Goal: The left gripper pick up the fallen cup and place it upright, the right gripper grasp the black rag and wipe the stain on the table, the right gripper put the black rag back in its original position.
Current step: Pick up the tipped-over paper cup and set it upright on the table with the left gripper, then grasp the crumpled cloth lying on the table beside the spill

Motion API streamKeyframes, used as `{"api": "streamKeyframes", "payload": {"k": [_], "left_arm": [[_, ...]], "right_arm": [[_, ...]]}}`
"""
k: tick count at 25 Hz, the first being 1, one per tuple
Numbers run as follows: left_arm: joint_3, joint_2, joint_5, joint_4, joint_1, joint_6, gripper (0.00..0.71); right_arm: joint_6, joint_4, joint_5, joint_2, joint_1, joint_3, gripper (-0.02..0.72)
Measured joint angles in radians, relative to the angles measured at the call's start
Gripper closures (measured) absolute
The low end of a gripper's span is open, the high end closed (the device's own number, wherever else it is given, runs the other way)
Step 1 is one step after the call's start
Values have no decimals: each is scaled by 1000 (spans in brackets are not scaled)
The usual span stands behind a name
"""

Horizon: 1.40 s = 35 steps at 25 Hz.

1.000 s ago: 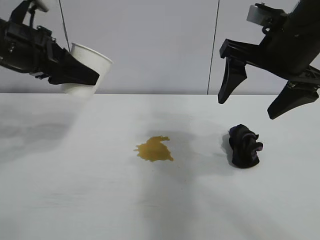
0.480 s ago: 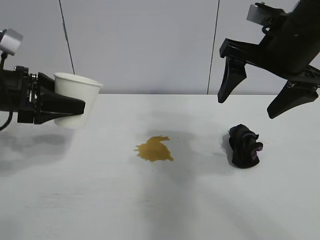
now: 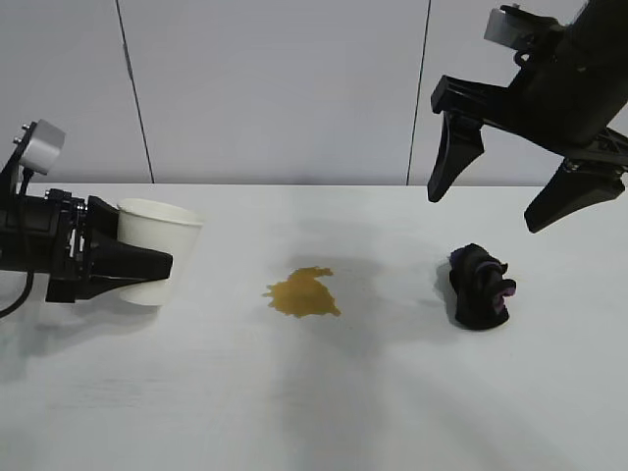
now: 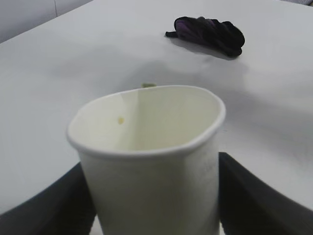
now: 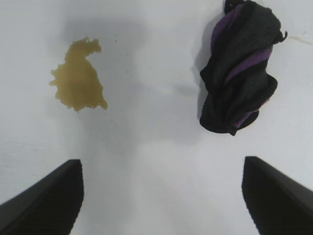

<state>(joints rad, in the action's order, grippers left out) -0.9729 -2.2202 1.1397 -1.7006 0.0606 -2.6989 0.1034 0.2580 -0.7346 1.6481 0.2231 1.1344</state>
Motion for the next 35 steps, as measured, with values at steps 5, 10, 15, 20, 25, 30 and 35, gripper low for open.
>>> {"api": "streamKeyframes", "payload": {"k": [5,10,15,20,25,30,35], "left_arm": [[-2,-29,0,-6,0,-18,249],[-2,-39,0,-6,0,-35,239],[-2,-39,0,-6,0,-77,69],[-2,-30,0,-6,0,-75,22],[-2,76,-25,-6,0,123,17],[0,258,-268,98,-12,513,17],[-7,466,-465,307,-60,1010,17]], "right_arm": [[0,0,0,0,0,0,93],[0,0,-1,0,0,0,93],[0,0,-1,0,0,0,93],[-11,0,-3,0,0,0,93],[-19,0,-3,0,0,0,93],[-22,0,-5,0,0,0,93],[-22,0,-5,0,0,0,93]]}}
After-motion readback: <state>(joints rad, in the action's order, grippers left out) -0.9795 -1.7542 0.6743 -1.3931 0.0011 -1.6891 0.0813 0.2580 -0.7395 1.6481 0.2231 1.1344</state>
